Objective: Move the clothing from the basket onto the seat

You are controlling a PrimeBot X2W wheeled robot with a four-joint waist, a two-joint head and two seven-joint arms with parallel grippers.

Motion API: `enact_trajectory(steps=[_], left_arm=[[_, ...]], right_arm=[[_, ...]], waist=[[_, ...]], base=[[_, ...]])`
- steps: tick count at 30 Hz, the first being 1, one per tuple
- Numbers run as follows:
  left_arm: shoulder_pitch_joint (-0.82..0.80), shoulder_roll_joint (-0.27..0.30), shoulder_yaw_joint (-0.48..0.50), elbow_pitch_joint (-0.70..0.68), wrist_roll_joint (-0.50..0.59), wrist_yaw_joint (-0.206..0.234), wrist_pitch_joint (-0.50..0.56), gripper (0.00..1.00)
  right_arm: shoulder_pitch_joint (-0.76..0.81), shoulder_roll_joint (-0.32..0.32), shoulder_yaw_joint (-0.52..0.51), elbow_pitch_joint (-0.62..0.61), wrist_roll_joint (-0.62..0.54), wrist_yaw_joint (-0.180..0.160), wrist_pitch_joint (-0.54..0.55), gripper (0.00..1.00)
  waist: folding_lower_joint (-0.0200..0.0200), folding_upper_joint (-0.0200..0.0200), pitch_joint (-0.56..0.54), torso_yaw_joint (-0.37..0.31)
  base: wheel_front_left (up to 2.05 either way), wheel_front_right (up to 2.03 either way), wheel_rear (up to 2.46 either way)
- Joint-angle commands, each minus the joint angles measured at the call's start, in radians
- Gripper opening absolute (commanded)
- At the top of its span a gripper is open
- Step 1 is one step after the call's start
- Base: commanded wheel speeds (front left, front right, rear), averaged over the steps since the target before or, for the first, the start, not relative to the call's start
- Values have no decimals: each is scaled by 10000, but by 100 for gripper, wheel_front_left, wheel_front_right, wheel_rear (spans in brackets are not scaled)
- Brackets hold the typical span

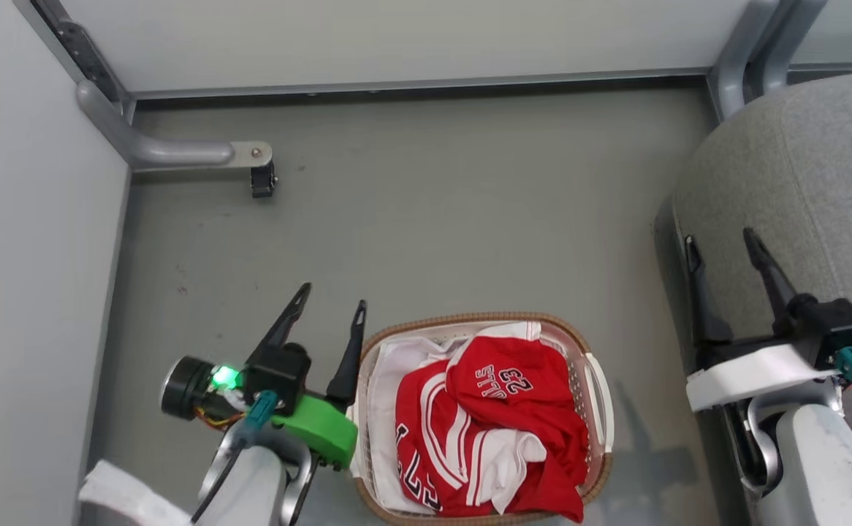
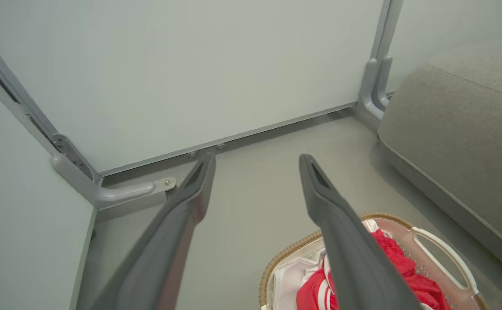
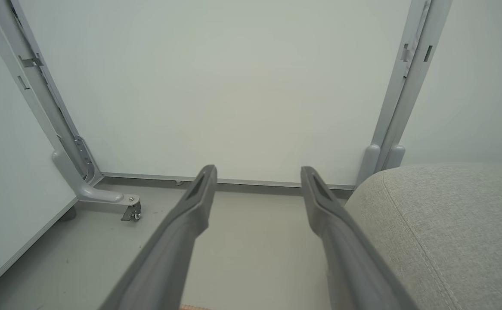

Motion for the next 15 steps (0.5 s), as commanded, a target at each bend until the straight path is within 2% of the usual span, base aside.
enact_trajectory(steps=[1, 8, 15], left_arm=[[-570, 56, -247, 322, 203, -64, -11, 100], [-2714, 61, -2093, 2148, 462, -168, -9, 100], [-4261, 69, -4038, 4219, -114, -186, -9, 100]], right_arm=[[-277, -45, -125, -81, -56, -6, -51, 100], [-1358, -41, -691, -554, 131, -6, -51, 100], [-2179, -33, -1037, -844, 568, -6, -49, 100]], waist=[[-1, 94, 1242, -258], [-1, 94, 2934, -742], [-1, 94, 4349, -1520]], base=[[0, 0, 0], [0, 0, 0], [0, 0, 0]])
